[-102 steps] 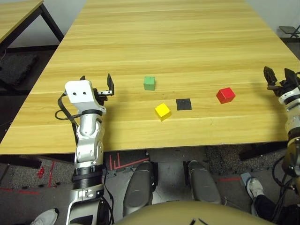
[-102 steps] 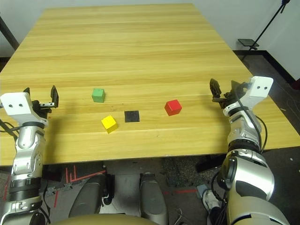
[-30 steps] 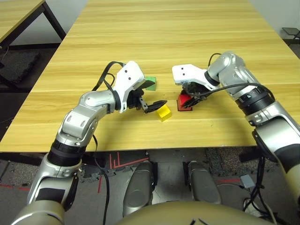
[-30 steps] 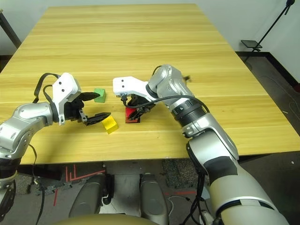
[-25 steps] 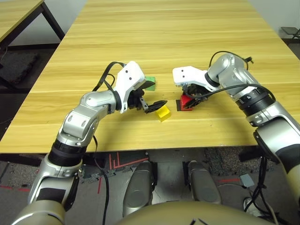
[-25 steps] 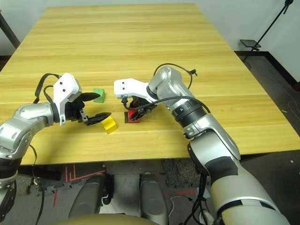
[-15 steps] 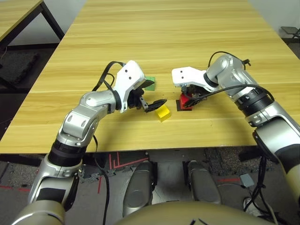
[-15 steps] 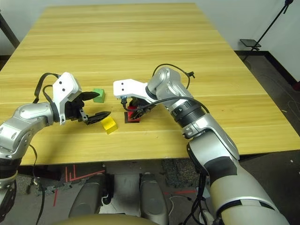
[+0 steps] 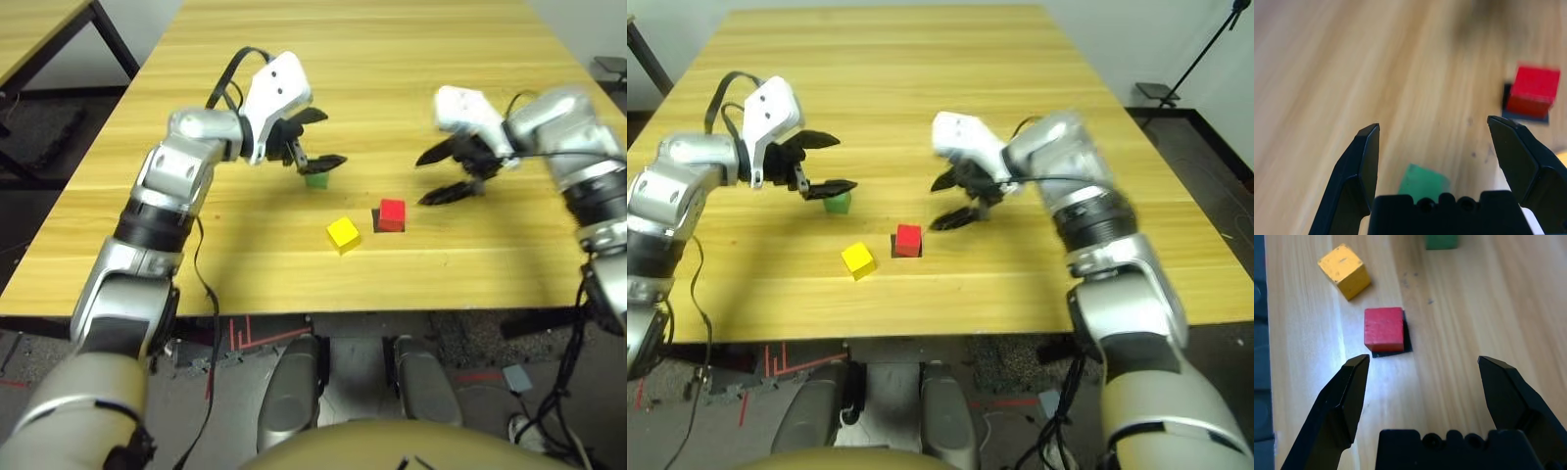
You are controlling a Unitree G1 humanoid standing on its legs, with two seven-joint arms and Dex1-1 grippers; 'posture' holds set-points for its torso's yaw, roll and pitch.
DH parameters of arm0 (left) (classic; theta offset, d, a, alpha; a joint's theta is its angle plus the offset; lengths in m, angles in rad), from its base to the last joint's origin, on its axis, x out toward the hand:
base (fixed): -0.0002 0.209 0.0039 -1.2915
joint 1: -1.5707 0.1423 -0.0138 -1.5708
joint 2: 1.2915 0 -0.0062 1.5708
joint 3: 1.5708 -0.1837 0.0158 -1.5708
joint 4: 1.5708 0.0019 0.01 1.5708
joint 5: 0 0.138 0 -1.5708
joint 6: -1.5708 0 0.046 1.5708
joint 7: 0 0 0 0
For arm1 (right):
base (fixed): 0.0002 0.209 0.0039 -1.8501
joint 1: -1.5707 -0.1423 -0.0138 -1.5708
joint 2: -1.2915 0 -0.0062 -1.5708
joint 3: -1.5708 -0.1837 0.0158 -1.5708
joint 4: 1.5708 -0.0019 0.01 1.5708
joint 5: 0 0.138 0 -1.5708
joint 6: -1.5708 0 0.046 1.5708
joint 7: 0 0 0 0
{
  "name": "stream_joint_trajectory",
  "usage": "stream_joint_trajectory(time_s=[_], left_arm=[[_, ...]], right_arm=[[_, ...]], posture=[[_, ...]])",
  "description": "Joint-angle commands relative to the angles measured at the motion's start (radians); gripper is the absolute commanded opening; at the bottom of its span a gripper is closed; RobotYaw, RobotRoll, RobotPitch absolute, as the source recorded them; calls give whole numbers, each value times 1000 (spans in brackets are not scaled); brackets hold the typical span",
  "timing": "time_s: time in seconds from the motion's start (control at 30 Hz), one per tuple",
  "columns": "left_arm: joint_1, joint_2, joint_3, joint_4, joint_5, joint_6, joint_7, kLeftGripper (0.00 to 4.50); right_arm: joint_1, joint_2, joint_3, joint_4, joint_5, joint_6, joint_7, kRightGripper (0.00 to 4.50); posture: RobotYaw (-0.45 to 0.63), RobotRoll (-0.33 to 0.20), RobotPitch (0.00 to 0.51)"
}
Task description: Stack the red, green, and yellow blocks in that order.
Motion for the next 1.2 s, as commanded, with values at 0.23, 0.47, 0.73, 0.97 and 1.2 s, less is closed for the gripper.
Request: stream_joint_trajectory(time_s=[0.23,0.47,0.73,0.97,1.2], left_arm=[[-185,-97,-65,573,219,-374,-99,4500],[-224,-105,-49,694,306,-455,-71,4500],[-223,-142,-17,740,351,-450,-19,4500],[-228,-163,15,763,377,-434,78,4500],[-229,-164,9,774,419,-408,119,4500]], right_arm=[[169,-47,-73,-259,123,194,-76,4462],[217,-59,-83,-347,177,252,-145,4462],[251,-64,-82,-400,223,288,-195,4462],[272,-60,-81,-441,255,316,-232,4462],[298,-65,-85,-494,286,356,-263,4462]], posture=[[65,-184,45],[29,-174,41],[1,-168,50],[-22,-166,72],[-45,-167,79]])
